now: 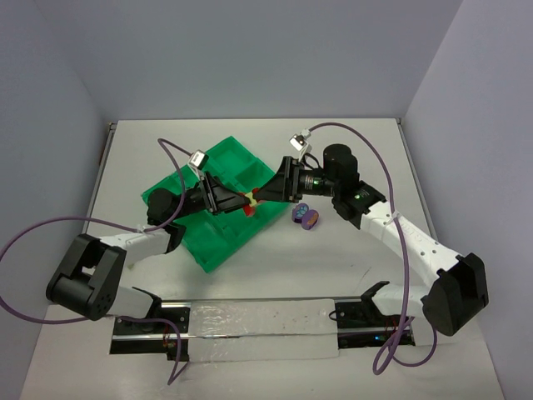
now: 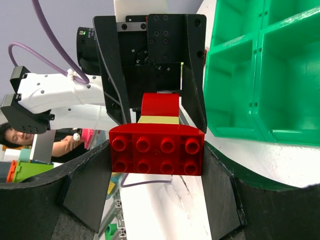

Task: Sort the legos into containers by color

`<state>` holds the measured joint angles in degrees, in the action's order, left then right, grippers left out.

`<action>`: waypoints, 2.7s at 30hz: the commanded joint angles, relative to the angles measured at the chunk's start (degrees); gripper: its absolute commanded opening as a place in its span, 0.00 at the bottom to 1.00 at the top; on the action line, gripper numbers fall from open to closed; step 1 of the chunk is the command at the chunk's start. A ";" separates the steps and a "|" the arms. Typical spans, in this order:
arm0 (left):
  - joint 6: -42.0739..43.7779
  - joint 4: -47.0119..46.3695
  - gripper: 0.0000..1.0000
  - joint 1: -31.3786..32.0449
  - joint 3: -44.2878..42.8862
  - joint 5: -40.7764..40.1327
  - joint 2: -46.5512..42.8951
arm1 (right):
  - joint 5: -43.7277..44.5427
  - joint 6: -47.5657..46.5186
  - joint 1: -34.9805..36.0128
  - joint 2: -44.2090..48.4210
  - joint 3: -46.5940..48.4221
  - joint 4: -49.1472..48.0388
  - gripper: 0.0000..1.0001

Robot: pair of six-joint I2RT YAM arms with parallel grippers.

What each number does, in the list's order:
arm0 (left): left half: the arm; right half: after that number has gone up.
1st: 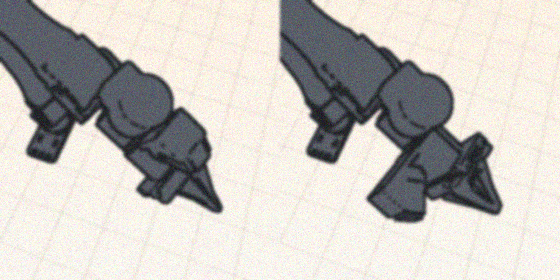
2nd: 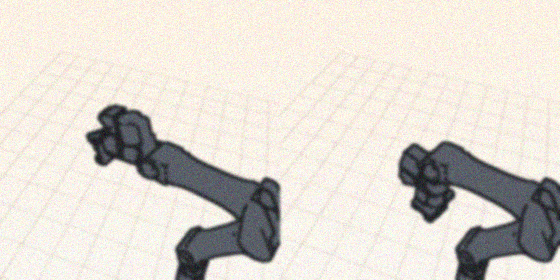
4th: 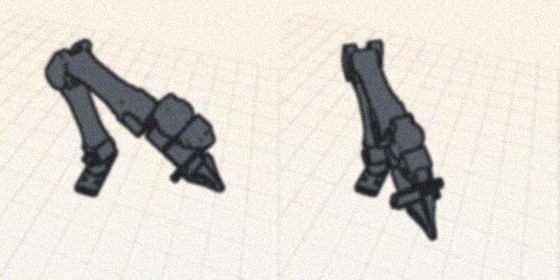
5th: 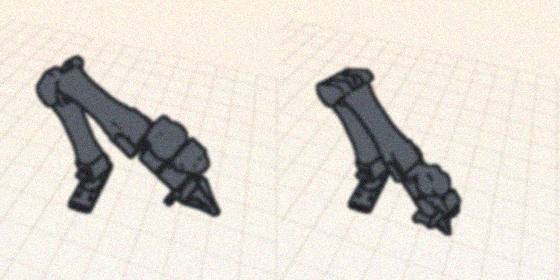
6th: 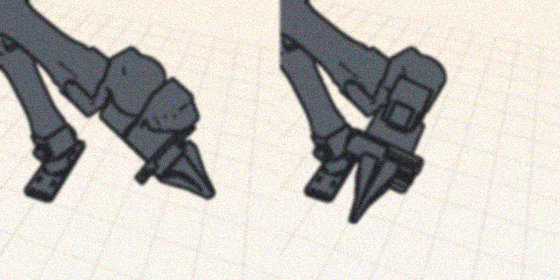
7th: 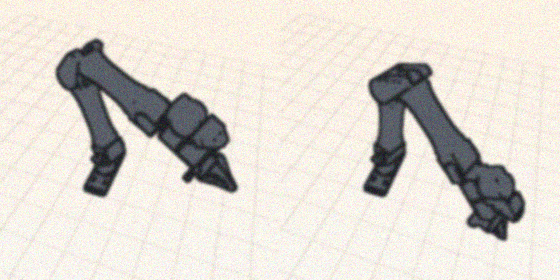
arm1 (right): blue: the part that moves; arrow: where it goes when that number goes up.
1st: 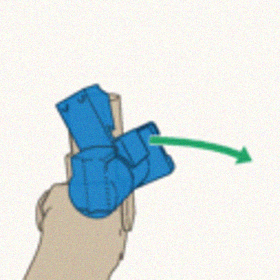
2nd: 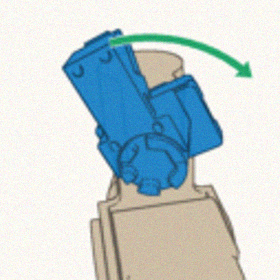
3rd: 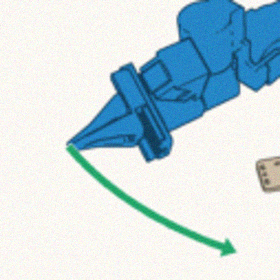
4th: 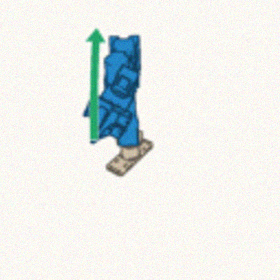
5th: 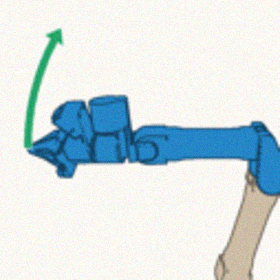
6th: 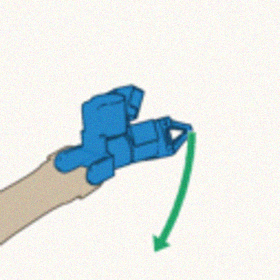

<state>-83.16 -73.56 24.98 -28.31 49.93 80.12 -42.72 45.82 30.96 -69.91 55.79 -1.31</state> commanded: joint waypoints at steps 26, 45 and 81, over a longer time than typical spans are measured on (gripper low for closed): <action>-0.49 -15.58 0.08 1.48 -3.31 -0.71 -0.58 | -0.96 -0.16 0.09 -0.18 1.40 -2.11 0.42; 31.65 53.82 0.00 -5.58 -8.69 -9.14 -24.39 | 32.11 -18.23 -3.45 1.97 10.15 27.49 0.43; 44.66 86.65 0.00 -8.10 -22.40 -28.41 -28.88 | 47.29 -20.95 5.78 -42.41 39.83 28.21 0.76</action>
<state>-40.01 13.34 17.15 -47.66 21.19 50.72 2.94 25.61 36.25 -112.14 92.25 26.87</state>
